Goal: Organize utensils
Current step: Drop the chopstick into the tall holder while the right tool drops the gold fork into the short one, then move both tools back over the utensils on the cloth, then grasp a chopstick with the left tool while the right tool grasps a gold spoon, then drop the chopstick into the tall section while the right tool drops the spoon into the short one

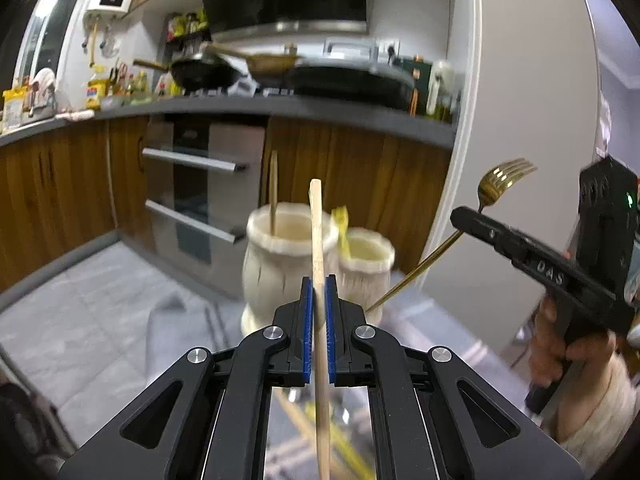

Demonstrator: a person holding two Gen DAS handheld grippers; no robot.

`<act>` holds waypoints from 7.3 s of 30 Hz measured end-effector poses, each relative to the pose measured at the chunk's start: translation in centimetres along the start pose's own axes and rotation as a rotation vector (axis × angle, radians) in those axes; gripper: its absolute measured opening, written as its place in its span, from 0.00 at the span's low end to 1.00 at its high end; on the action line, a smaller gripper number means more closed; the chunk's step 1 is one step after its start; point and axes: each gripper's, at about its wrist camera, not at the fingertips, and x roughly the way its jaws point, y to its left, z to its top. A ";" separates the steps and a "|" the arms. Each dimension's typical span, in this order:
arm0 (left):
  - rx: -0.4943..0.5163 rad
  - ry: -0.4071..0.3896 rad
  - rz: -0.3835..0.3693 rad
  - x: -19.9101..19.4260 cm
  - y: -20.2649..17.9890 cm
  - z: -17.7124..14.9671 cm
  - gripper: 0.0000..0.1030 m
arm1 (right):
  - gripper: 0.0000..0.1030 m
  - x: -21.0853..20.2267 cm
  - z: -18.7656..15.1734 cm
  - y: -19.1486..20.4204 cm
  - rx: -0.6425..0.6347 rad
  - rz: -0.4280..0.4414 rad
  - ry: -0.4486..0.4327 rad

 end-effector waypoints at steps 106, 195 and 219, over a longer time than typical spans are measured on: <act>-0.095 0.140 0.298 1.9 3.6 -7.8 0.95 | 0.95 2.2 -9.5 -0.1 -0.015 -0.082 0.355; 0.005 0.329 0.205 3.8 2.0 -9.5 0.06 | 0.03 -2.3 -3.9 -0.8 0.062 0.049 0.115; -0.108 -0.427 -0.014 0.9 5.7 7.1 0.06 | 0.03 2.7 3.8 -1.8 0.121 -0.006 -0.169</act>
